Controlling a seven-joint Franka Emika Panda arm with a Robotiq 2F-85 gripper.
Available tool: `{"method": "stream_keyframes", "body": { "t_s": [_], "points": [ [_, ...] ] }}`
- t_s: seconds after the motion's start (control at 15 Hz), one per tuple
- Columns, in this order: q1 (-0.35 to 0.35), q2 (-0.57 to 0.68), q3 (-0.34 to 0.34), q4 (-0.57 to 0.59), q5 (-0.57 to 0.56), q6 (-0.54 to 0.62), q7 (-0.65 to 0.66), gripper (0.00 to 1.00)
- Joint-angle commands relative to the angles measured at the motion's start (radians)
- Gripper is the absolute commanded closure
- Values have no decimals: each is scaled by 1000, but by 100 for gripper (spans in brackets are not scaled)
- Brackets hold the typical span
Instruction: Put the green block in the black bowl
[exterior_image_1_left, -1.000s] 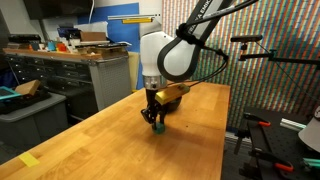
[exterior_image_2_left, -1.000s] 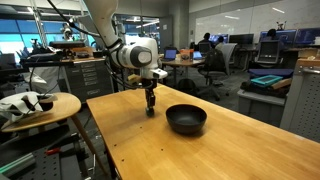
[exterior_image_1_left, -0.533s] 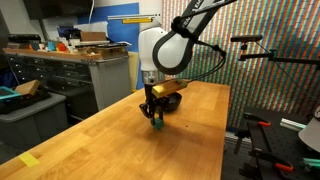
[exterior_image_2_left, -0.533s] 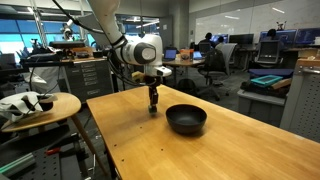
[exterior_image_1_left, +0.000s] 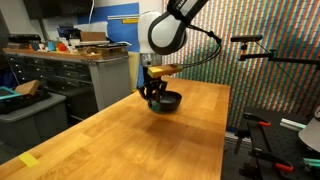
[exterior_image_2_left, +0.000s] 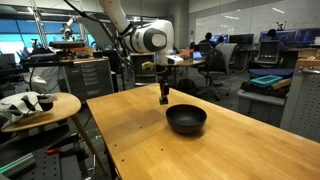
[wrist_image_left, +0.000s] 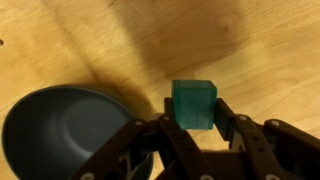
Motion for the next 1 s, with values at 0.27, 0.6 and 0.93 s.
{"method": "stream_keyframes", "body": {
  "t_s": [0.27, 0.6, 0.93],
  "points": [
    [-46, -91, -42, 40, -1, -91, 11, 83],
    [-70, -141, -62, 54, -16, -129, 28, 83],
    [-85, -144, -83, 42, -46, -121, 51, 83]
  ]
}}
